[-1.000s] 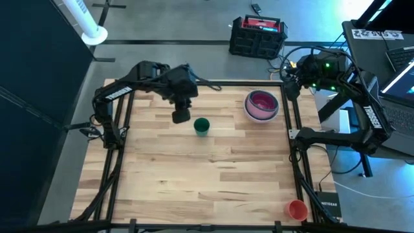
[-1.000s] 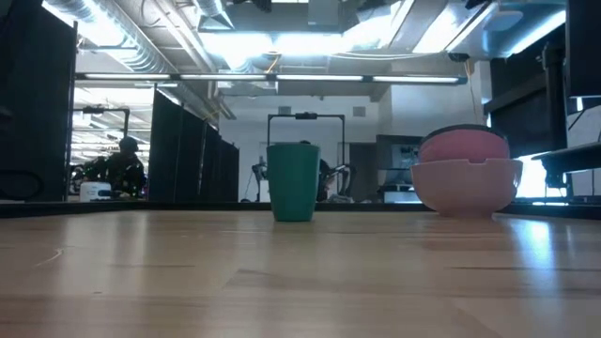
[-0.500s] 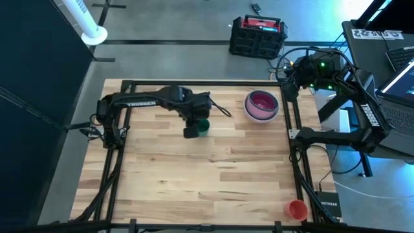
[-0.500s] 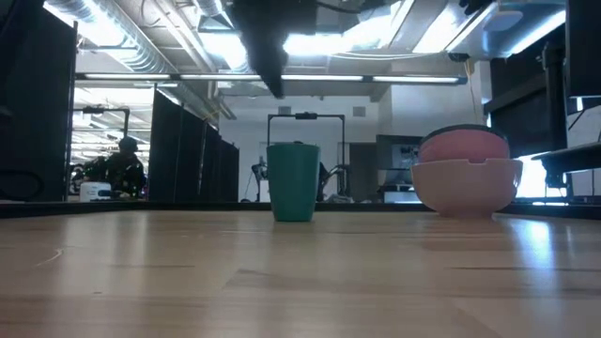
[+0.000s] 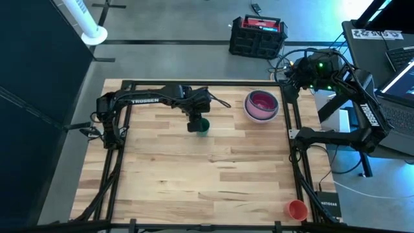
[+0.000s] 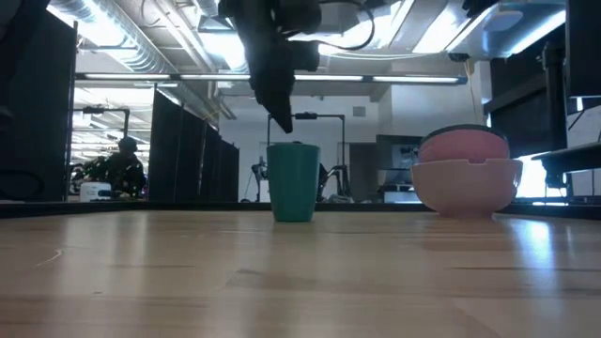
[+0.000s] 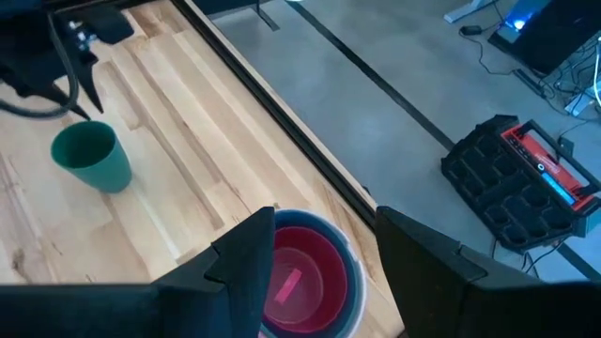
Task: Nest bowls inside each other
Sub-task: Stack the orange plastic cup on top of the green plastic cup
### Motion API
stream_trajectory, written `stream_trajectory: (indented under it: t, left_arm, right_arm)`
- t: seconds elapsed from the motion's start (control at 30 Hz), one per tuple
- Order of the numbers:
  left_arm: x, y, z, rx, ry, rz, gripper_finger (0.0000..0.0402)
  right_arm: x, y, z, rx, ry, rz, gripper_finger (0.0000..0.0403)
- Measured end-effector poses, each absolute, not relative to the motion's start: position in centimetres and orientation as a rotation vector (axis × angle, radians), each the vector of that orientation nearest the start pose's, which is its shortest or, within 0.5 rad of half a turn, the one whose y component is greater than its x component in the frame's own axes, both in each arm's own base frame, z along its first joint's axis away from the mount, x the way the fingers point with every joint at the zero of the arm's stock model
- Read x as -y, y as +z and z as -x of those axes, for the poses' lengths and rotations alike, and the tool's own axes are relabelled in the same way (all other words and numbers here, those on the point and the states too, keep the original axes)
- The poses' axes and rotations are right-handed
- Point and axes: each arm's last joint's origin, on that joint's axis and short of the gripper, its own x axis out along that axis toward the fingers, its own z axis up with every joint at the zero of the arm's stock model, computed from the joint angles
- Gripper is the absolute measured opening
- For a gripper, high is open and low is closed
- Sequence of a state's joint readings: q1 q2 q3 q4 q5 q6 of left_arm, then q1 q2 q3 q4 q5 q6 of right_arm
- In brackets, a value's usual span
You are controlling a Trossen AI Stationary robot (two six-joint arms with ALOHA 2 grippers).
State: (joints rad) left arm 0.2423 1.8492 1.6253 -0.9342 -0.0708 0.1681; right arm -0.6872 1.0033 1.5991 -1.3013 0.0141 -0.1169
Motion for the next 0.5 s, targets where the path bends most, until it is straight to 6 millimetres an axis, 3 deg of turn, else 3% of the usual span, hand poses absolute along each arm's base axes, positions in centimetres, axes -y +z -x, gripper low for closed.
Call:
stream_trajectory:
  t: [0.4, 0.5]
  left_arm:
    - [-9.4, 27.3, -37.2, -1.17, 0.184, -0.04, 0.0056]
    - [-9.4, 27.3, -37.2, -1.169, 0.185, -0.039, 0.0056]
  right_arm:
    - [5.5, 43.0, -8.4, -0.845, -0.235, -0.392, 0.0175]
    - [4.3, 42.1, -7.8, -0.807, -0.04, -0.489, 0.0175]
